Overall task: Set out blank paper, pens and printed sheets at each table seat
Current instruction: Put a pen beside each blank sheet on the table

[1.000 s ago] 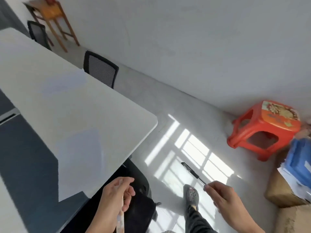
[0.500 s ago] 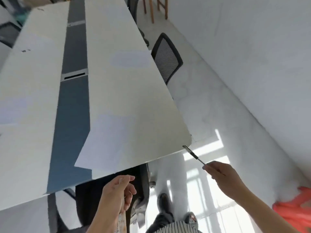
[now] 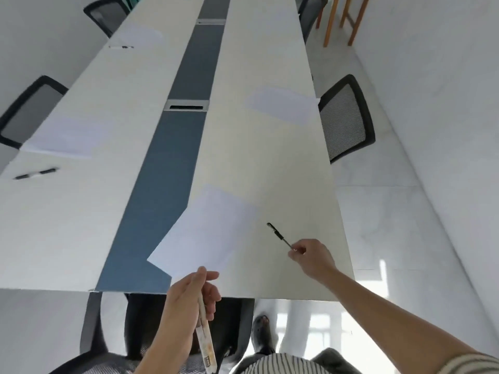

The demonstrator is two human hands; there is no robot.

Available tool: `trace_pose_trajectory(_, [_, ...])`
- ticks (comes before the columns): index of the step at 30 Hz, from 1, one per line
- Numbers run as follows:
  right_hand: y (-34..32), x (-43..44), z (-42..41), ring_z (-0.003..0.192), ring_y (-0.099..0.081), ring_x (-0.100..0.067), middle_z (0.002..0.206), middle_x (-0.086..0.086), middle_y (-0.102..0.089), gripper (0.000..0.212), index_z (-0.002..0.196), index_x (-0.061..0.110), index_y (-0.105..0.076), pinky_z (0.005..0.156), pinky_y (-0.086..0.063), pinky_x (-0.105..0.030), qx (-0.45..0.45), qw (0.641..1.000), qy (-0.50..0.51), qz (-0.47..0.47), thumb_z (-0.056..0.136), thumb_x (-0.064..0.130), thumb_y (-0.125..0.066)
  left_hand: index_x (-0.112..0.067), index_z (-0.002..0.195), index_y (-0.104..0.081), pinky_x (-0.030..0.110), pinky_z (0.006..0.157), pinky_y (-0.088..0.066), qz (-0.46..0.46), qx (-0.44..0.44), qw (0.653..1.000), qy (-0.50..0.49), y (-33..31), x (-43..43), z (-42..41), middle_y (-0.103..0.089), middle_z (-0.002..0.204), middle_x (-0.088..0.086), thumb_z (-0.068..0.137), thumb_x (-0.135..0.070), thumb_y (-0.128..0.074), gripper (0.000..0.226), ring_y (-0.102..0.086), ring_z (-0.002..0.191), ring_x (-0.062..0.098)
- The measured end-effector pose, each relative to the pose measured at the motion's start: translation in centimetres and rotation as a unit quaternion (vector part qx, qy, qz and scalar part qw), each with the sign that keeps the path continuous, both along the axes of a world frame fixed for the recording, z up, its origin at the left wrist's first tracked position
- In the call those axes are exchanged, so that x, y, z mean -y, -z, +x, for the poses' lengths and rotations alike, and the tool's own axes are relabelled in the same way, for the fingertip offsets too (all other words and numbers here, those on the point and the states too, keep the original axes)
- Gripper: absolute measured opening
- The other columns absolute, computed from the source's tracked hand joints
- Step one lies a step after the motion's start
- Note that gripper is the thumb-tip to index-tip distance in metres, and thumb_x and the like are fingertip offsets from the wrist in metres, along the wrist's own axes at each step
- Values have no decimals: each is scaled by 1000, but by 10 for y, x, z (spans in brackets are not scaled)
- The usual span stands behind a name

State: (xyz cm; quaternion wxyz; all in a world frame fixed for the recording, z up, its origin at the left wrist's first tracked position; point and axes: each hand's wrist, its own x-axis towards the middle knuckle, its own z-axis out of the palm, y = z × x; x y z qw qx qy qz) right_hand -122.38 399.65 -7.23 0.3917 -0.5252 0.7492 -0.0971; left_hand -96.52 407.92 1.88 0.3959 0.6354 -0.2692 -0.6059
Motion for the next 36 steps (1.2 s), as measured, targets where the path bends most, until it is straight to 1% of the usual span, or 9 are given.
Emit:
trace_pose_trajectory(3, [27,17,9,95,-65,-22,96,3,-71,18,100,25,-70,80,-52,-31,-46,998,-29,43,85,32,-64,-1,95,-69,27,44,-45,0,-1,1000,-18,-3,6,4,-61,65,19,97,-32,-46,39,-52,49,21])
trace_pose_trajectory(6, [50,24,11,103,-64,-22,108,3,-70,30,110,29,-64,84,-49,-29,-85,989,-81,86,80,32,-64,-3,93,-71,25,46,-45,6,22,999,-40,2,3,9,-62,66,18,97,-34,-45,40,-54,51,21])
trace_pose_trajectory(12, [60,33,5,100,-63,-21,106,3,-69,35,114,26,-57,82,-49,-29,-111,979,-143,94,80,31,-65,-3,90,-73,28,45,-32,38,53,993,-103,14,-4,6,-45,55,8,97,-34,-46,42,-41,45,15])
trace_pose_trajectory(16, [56,34,-10,102,-63,-20,109,2,-68,41,121,27,-55,84,-50,-31,-103,979,-150,96,82,33,-65,-8,91,-73,23,41,-29,26,72,993,-89,13,15,-8,-37,56,4,97,-36,-47,38,-34,46,13])
trace_pose_trajectory(22, [21,18,-53,82,-62,-13,87,11,-65,26,108,25,-64,74,-51,-27,15,995,-80,54,84,36,-66,-12,90,-72,24,40,-27,-7,97,994,-53,3,57,-55,-38,54,2,96,-38,-48,36,-33,44,14])
trace_pose_trajectory(25, [-6,4,-85,77,-67,-14,82,7,-69,16,97,28,-65,75,-56,-30,104,994,-38,28,84,36,-68,-7,83,-70,25,42,-26,-28,105,994,-26,-4,74,-95,-37,49,4,96,-37,-50,38,-30,42,14])
trace_pose_trajectory(29, [-43,-14,-137,75,-70,-14,83,2,-72,11,96,24,-67,60,-50,-21,208,978,4,11,89,33,-65,-1,79,-68,22,43,-21,-62,99,993,1,-13,97,-163,-33,54,9,94,-33,-57,37,-26,42,15])
trace_pose_trajectory(31, [-58,-19,-169,73,-70,-14,87,-2,-73,15,98,17,-68,55,-45,-21,264,964,25,13,94,29,-60,-1,76,-67,21,42,-20,-74,94,993,25,-14,105,-206,-33,51,7,92,-32,-59,36,-27,42,14])
trace_pose_trajectory(36, [-85,-27,-271,75,-70,-14,86,0,-72,23,104,13,-67,52,-43,-24,339,940,39,21,100,28,-51,-6,70,-69,20,41,-25,-57,62,994,66,-12,110,-333,-50,49,3,89,-31,-64,32,-38,42,9])
